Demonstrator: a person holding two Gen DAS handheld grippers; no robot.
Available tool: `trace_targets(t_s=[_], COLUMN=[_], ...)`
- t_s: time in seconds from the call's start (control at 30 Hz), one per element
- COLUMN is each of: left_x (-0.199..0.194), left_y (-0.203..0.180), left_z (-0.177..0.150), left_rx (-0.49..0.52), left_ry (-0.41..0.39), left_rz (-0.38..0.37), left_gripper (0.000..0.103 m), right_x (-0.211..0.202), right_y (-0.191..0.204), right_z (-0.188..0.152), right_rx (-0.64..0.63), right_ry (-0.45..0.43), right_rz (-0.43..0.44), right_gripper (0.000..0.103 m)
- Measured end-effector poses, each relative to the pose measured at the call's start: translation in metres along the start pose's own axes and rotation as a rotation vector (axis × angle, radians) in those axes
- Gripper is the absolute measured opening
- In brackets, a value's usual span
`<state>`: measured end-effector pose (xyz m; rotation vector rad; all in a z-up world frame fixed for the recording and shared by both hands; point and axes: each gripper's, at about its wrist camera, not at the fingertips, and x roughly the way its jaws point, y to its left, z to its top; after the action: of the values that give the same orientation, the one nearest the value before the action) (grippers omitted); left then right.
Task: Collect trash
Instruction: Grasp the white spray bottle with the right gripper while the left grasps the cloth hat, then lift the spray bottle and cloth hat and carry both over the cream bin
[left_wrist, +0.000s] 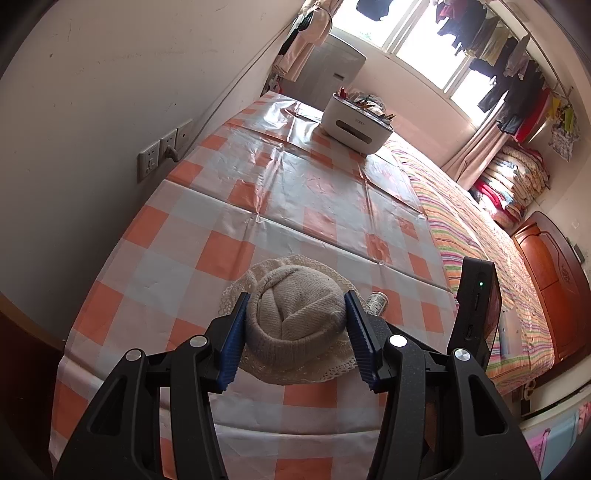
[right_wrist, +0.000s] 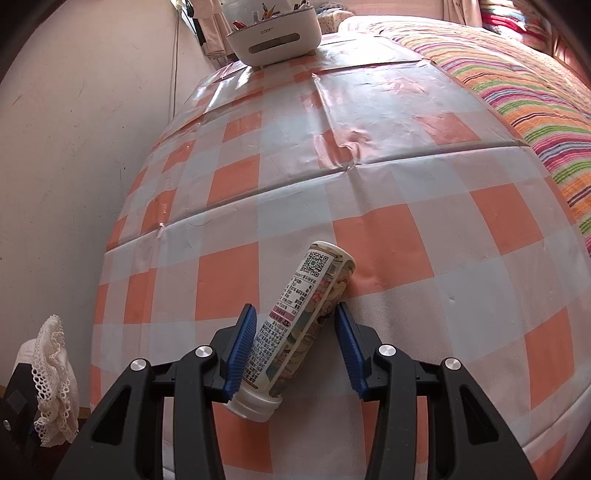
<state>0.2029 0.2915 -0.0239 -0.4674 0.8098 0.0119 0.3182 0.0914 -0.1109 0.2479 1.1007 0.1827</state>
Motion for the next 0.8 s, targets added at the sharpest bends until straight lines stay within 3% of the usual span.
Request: trace_targets(t_s=[0.27, 0.53, 0.8], left_x=[0.002, 0.01, 0.021], left_y=[-0.008, -0.035, -0.084], left_z=[-0.006, -0.024, -0.062], left_rx=[0.036, 0.097, 0.247], left_ry=[0.014, 0.035, 0.046], left_rz=[0.013, -0.012, -0.005], left_gripper=[0.05, 0.05, 0.05], right_x=[-0.013, -0.053, -0.096], right_y=[0.0, -0.053, -0.112], right_z=[-0.023, -0.059, -0.097], right_rx=[-0.244, -0.268, -0.257], right_ry=[-0.033, -0.05, -0.107], right_rz=[-0.02, 0.03, 0.033], right_gripper=[0.031, 0.031, 0.03])
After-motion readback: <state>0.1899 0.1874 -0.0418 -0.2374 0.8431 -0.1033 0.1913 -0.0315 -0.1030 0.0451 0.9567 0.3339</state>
